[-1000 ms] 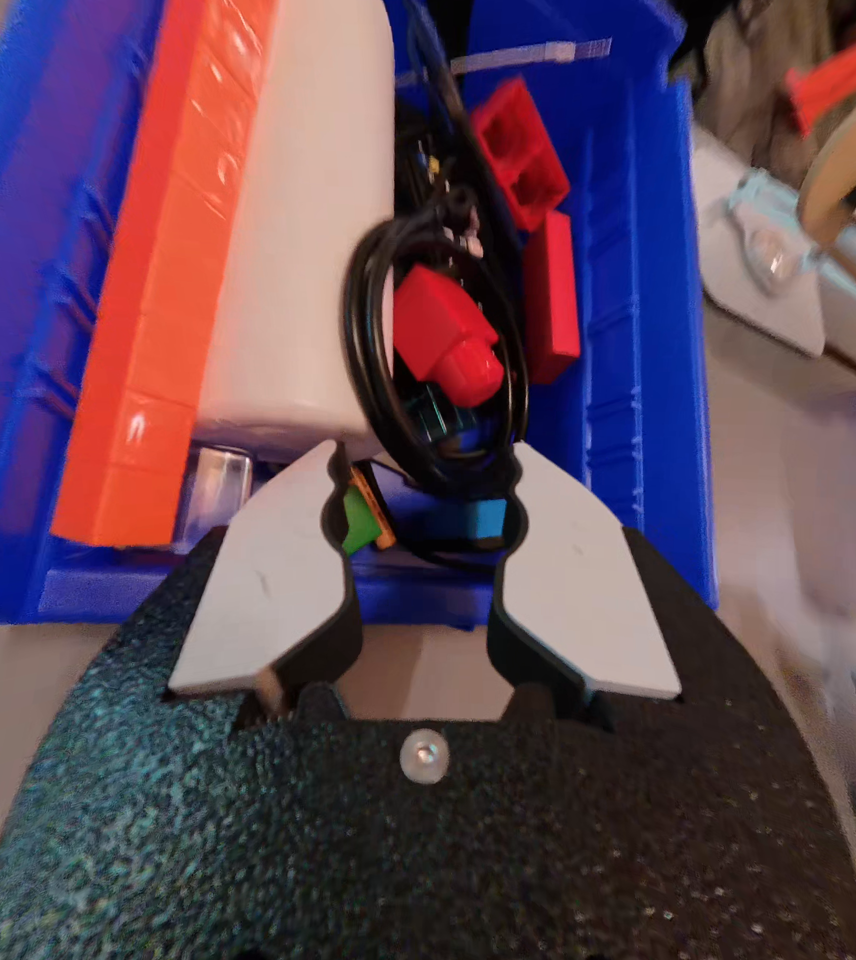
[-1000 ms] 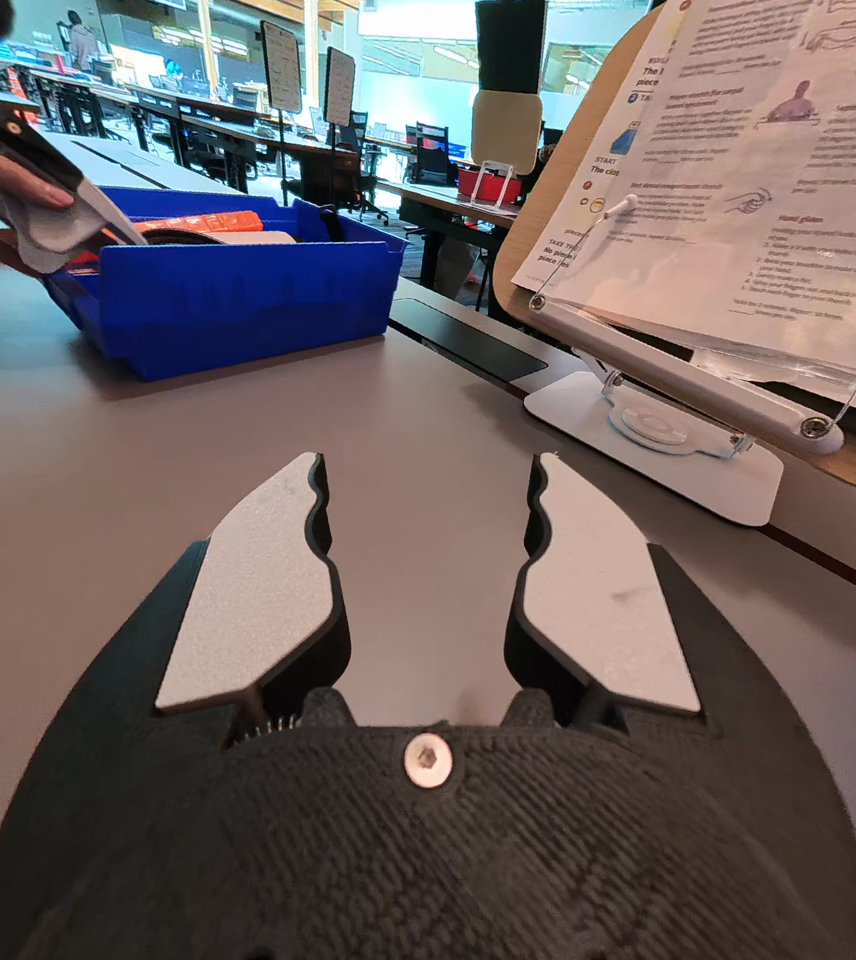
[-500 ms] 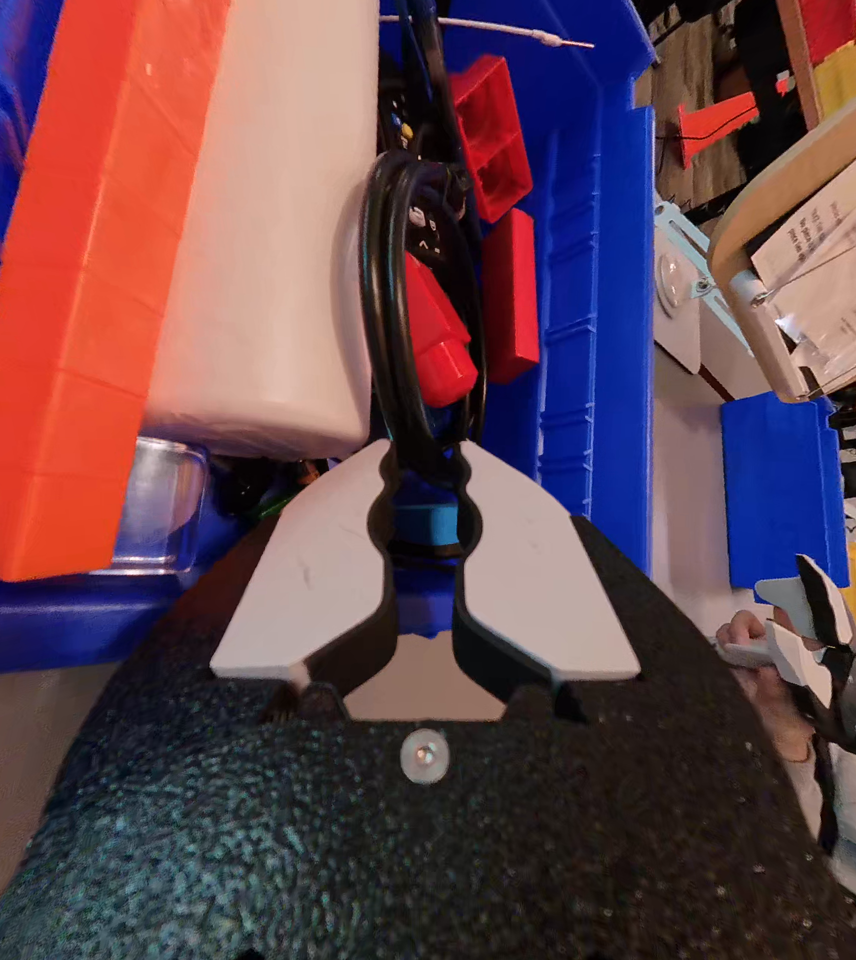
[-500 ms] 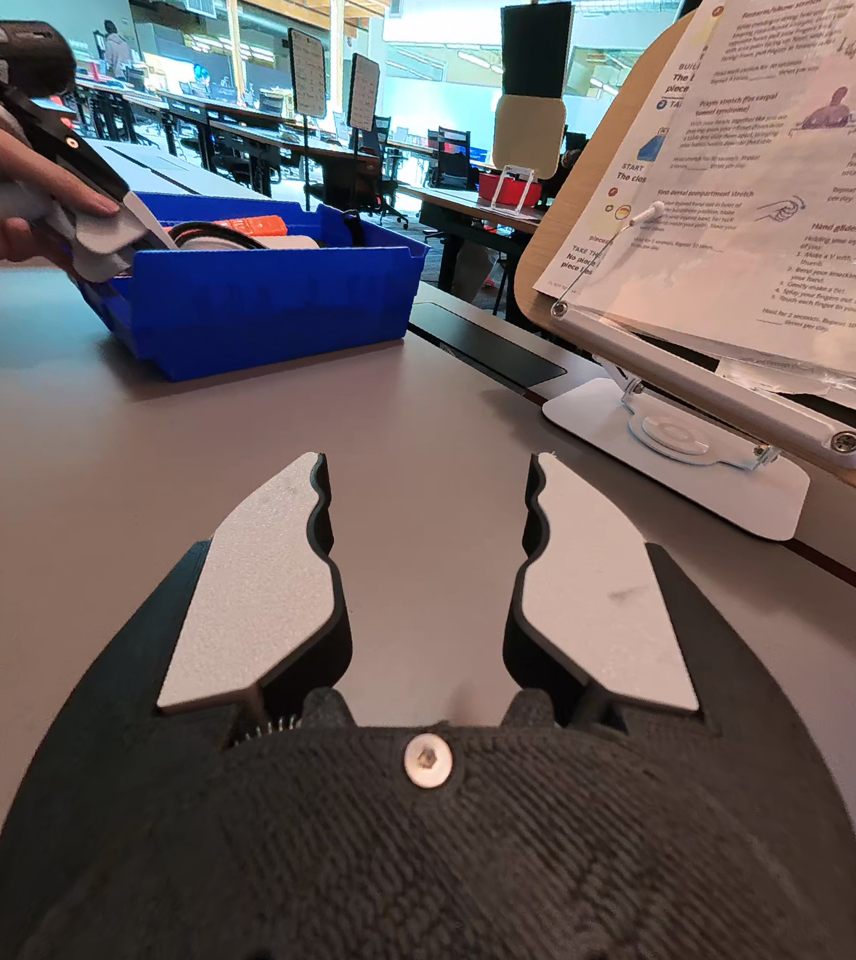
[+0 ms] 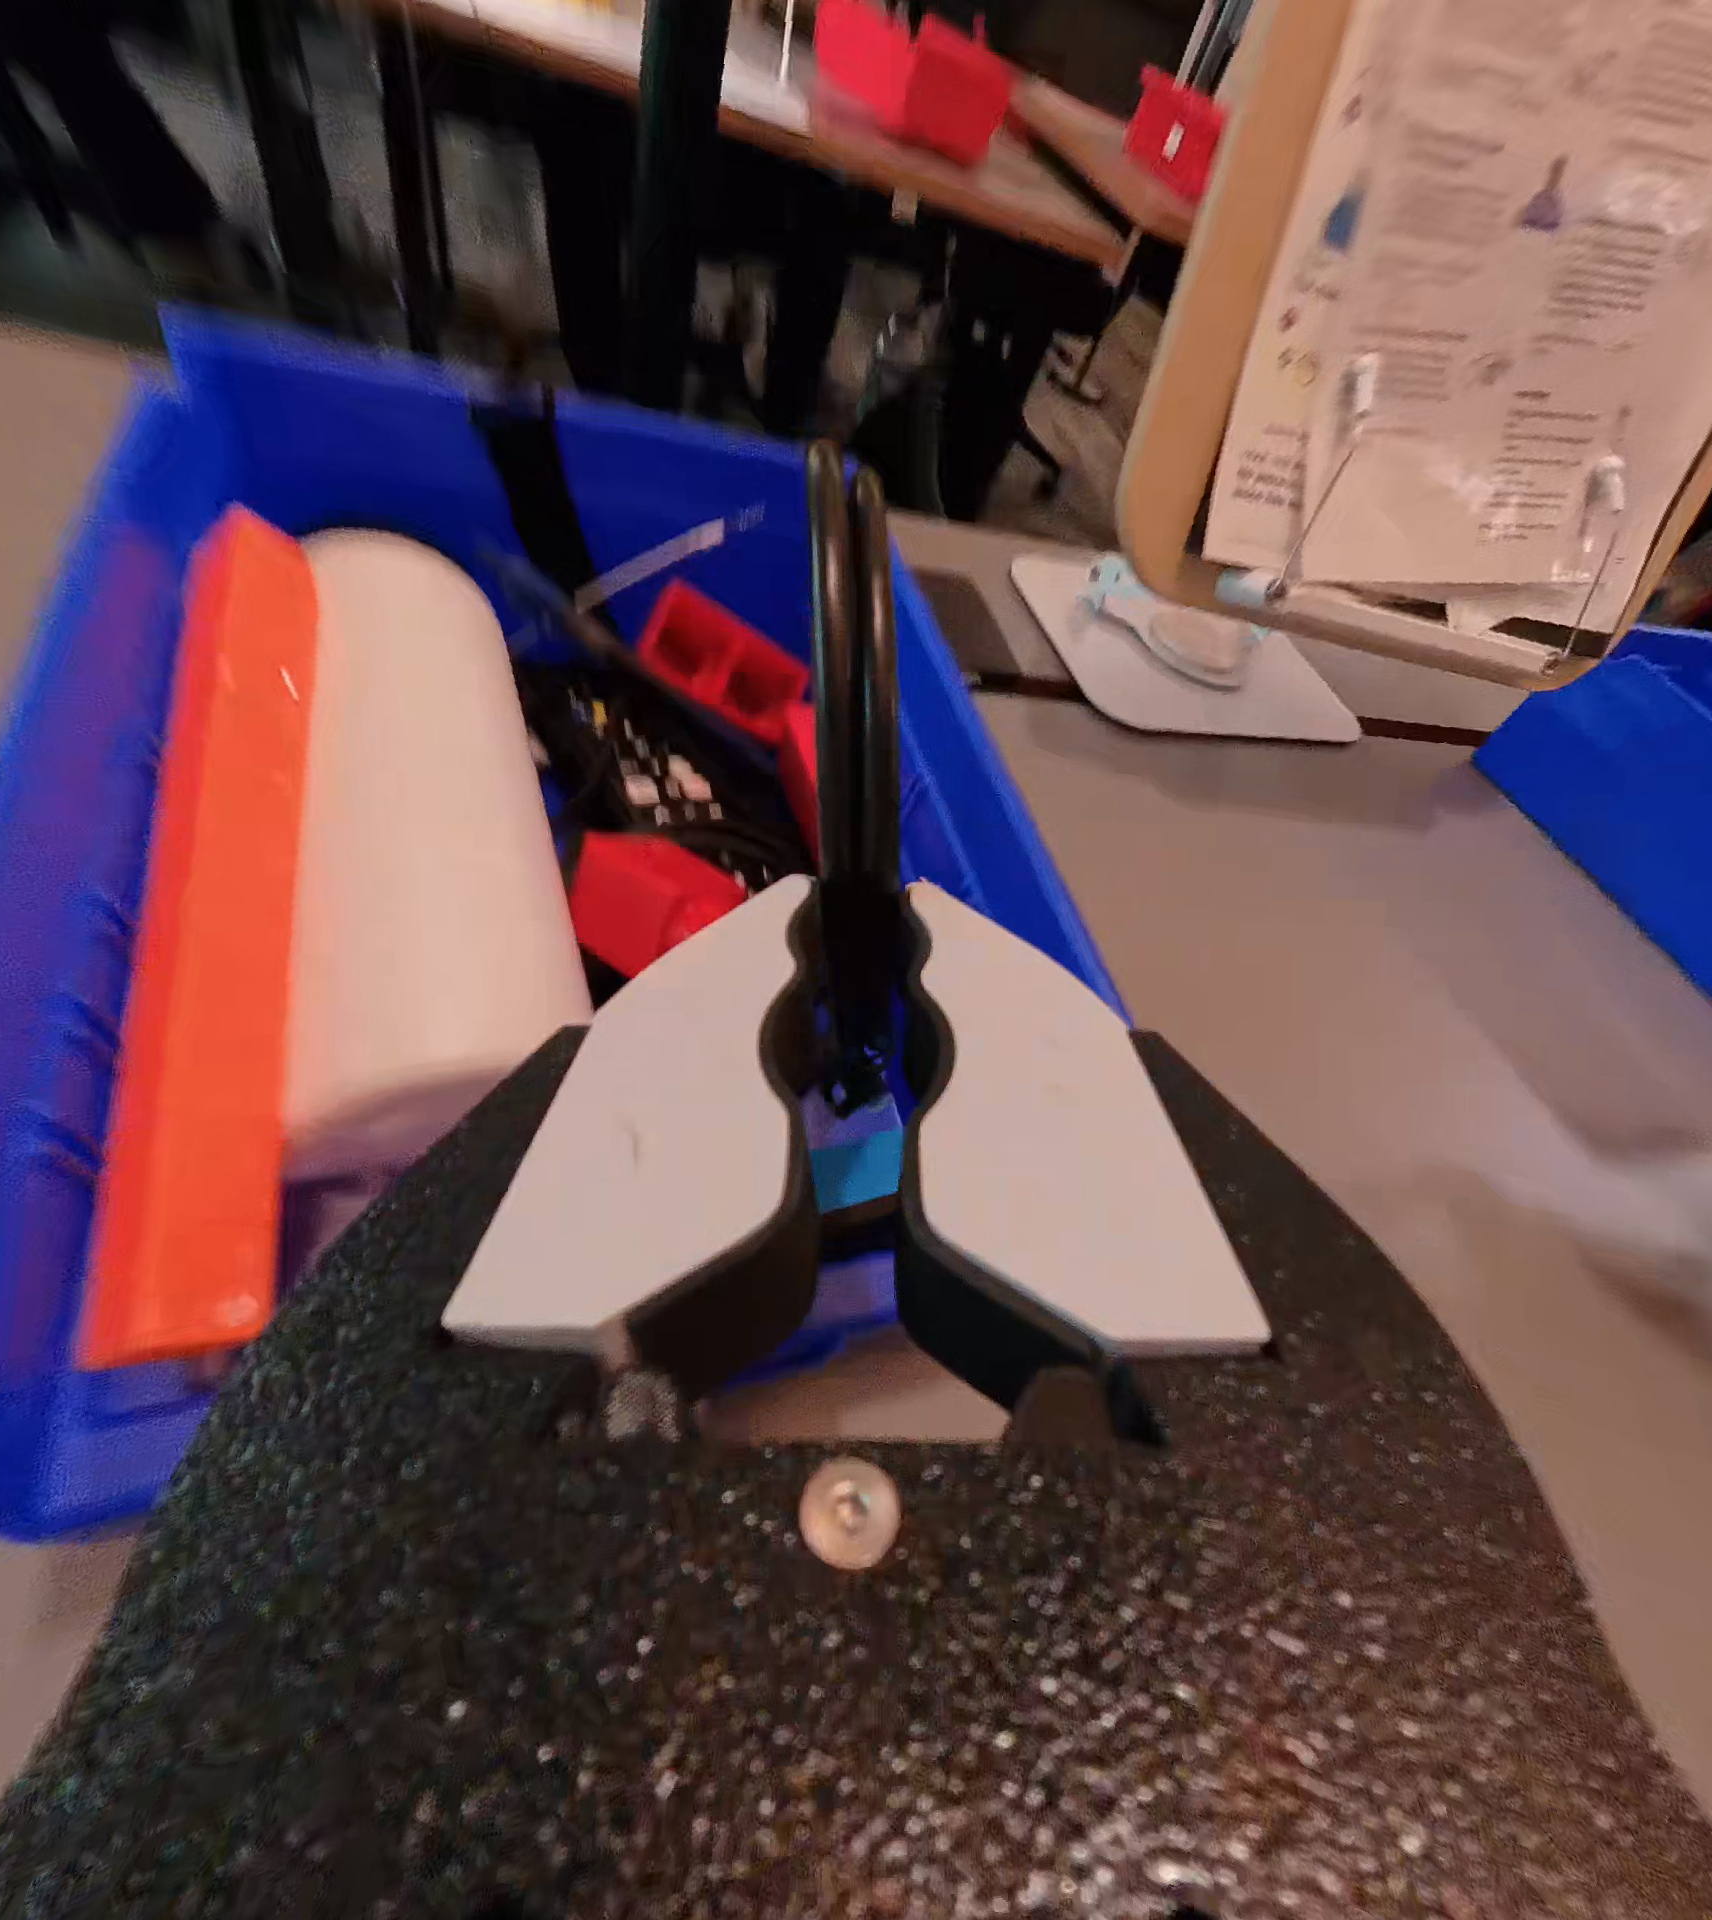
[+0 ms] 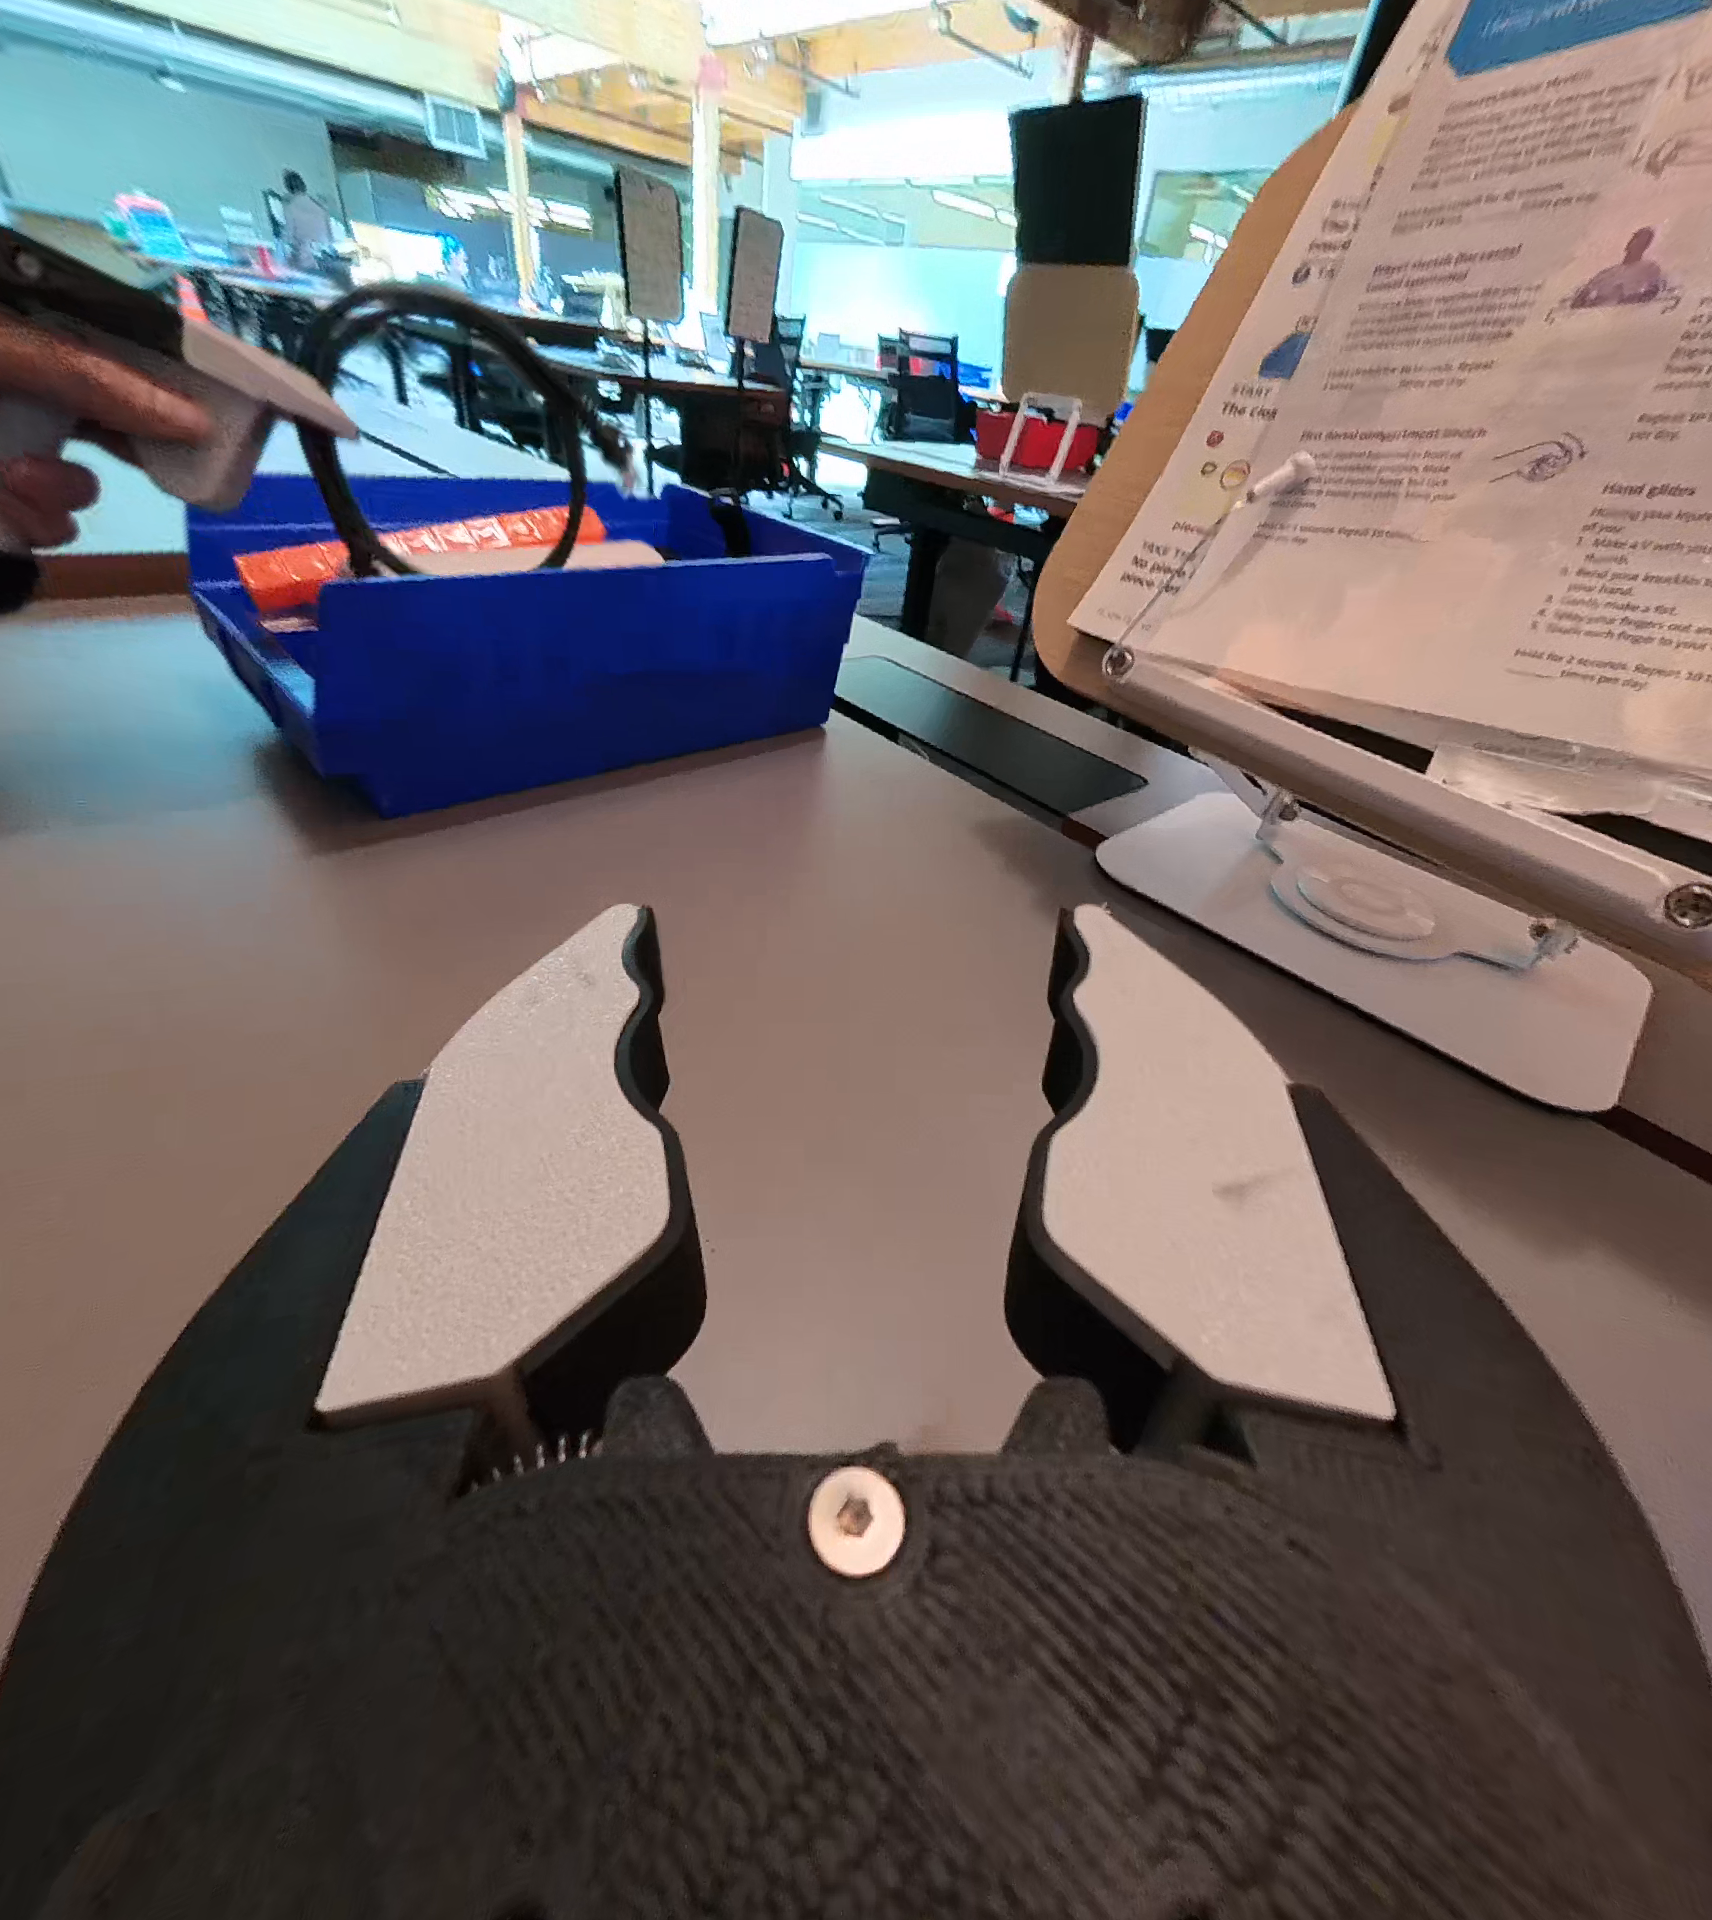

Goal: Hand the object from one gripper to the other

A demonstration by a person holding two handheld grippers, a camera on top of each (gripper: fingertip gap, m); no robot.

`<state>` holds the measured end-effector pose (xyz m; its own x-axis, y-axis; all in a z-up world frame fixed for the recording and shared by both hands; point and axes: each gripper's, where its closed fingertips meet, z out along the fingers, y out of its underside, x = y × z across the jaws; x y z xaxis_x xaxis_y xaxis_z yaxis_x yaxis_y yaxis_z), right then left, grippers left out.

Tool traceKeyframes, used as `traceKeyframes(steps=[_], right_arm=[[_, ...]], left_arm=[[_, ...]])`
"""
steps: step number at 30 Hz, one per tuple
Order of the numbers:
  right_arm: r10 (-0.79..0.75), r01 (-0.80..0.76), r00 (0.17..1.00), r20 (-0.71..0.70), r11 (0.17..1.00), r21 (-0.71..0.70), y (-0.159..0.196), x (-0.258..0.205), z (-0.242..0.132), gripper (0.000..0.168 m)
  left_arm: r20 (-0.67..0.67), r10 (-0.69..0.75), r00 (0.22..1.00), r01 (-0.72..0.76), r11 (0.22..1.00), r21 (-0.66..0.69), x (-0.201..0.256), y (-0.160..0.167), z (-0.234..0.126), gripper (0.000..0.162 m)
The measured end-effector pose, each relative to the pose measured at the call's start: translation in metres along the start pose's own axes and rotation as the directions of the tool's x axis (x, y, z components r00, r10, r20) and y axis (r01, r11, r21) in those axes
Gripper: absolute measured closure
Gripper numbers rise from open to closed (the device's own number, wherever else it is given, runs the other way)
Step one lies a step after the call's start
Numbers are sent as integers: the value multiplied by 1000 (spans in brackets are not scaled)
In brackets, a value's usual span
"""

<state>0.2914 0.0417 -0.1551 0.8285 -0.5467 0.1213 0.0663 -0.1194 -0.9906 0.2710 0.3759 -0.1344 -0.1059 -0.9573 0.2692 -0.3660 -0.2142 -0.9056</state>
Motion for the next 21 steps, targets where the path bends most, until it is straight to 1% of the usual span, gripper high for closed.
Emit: traceKeyframes(steps=[2, 3, 4, 5, 7, 8, 10, 12, 13, 15, 17, 19, 20, 21], right_arm=[[-15, 13, 999, 43, 999, 33, -7, -6, -2, 94], [-12, 8, 997, 82, 998, 55, -12, -12, -3, 92], [7, -19, 990, 137, 996, 85, -19, -20, -4, 91], [32, -56, 979, 204, 992, 117, -26, -28, -4, 92], [102, -161, 945, 312, 972, 170, -40, -38, 2, 93], [153, -235, 919, 363, 953, 192, -49, -42, 7, 92], [244, -400, 845, 477, 880, 258, -74, -49, 13, 94], [292, -515, 789, 540, 795, 322, -91, -53, 16, 100], [309, -538, 781, 543, 775, 332, -91, -54, 19, 99], [340, -557, 771, 539, 769, 312, -82, -57, 23, 99], [390, -604, 737, 552, 747, 278, -69, -58, 21, 101], [438, -663, 702, 562, 691, 289, -61, -53, 17, 104], [458, -688, 691, 560, 654, 314, -61, -48, 14, 108], [465, -706, 682, 565, 619, 344, -63, -43, 12, 110]], left_arm=[[34, 167, 985, -169, 981, 96, 19, -28, -19, 151], [18, 240, 971, -240, 957, 161, 36, -44, -28, 151], [-19, 292, 956, -279, 931, 234, 56, -59, -35, 151], [-89, 322, 942, -282, 910, 305, 80, -70, -41, 151], [-300, 337, 892, -198, 890, 410, 131, -79, -48, 151], [-407, 336, 849, -140, 886, 442, 155, -78, -47, 151], [-570, 320, 757, -16, 881, 474, 192, -67, -37, 151], [-690, 289, 664, 116, 871, 477, 219, -51, -22, 151], [-734, 281, 618, 174, 862, 476, 230, -42, -15, 151], [-811, 235, 536, 286, 853, 437, 246, -27, -2, 151], [-855, 217, 472, 356, 840, 410, 257, -16, 5, 150], [-892, 181, 415, 398, 846, 356, 266, -9, 11, 151], [-904, 183, 387, 400, 850, 343, 271, -7, 10, 150], [-906, 196, 376, 397, 849, 349, 274, -3, 10, 150]])
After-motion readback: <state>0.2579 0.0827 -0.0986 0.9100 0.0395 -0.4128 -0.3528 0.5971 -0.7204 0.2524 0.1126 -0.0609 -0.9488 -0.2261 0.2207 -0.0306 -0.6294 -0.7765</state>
